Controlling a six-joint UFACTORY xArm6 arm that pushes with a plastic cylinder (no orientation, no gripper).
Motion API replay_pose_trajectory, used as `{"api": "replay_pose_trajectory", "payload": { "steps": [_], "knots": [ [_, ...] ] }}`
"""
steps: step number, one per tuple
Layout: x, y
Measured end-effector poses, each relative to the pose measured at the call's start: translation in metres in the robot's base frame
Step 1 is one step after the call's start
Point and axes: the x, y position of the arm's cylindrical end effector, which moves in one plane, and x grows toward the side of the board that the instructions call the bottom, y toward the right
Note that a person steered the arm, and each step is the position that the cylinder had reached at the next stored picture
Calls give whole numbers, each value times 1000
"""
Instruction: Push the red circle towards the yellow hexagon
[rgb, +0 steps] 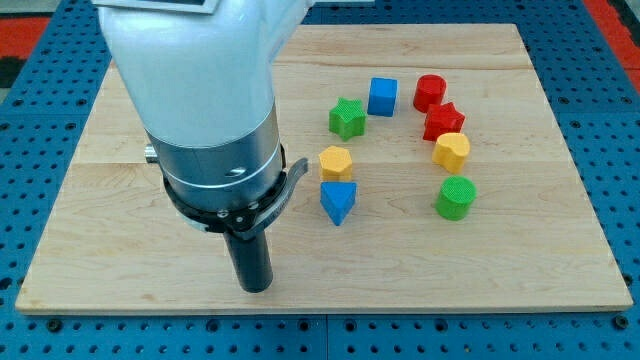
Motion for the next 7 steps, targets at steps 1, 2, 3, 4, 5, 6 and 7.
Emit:
{"api": "replay_pose_trajectory", "payload": {
  "steps": [1, 2, 3, 4, 5, 6, 7],
  "knots": [
    [0, 3],
    [0, 17],
    [7, 61],
    [17, 113],
    [17, 191],
    [7, 292],
    [-51, 357]
  ]
}}
